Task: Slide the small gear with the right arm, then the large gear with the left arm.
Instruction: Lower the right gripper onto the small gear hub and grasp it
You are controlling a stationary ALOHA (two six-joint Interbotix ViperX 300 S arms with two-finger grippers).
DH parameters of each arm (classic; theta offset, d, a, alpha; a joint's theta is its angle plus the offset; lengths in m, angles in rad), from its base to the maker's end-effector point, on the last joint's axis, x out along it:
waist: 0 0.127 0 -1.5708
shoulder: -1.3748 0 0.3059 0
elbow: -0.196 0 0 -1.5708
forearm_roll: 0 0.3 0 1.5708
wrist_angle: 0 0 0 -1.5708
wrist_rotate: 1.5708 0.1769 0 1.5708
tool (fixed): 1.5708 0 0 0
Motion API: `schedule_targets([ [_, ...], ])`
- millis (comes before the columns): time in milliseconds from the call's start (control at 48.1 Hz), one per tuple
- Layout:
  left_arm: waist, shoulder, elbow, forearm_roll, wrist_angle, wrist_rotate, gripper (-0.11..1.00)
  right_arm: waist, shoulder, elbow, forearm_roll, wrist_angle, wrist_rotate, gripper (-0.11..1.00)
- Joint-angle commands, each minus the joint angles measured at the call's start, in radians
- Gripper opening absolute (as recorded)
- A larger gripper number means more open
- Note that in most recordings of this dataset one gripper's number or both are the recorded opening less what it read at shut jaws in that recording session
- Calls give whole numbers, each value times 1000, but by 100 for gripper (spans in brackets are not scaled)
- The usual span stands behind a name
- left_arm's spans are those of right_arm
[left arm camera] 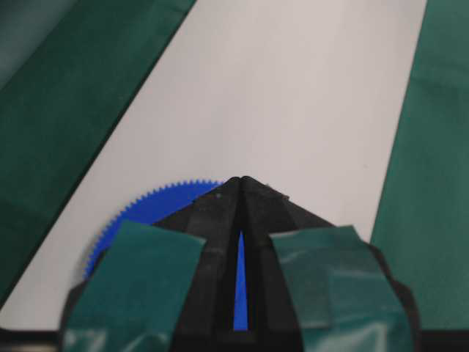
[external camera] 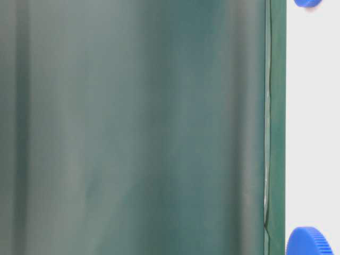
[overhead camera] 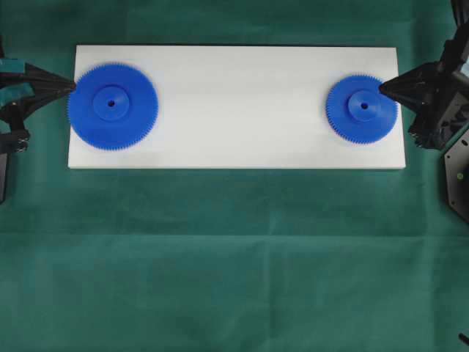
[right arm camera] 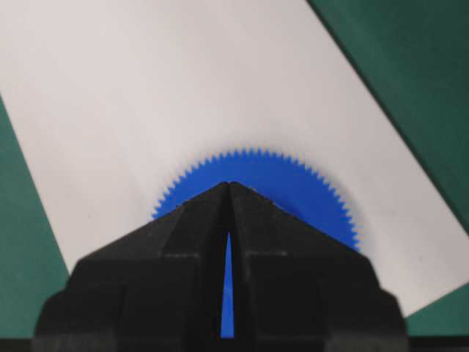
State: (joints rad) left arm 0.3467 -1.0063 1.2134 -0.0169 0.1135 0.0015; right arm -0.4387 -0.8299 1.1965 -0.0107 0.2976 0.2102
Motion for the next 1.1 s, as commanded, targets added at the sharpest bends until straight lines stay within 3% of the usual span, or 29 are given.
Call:
schedule_targets([
  [0,5,3,-25,0,-6,0,0,-3,26,-8,0,-5,2,50],
  [624,5,3,-26,-2,-9,-2,0,-52,318,-8,-23,-110,29,50],
  [1082,5,3,-28,0,-12,-3,0,-52,428,-15,-23,-184,38,50],
])
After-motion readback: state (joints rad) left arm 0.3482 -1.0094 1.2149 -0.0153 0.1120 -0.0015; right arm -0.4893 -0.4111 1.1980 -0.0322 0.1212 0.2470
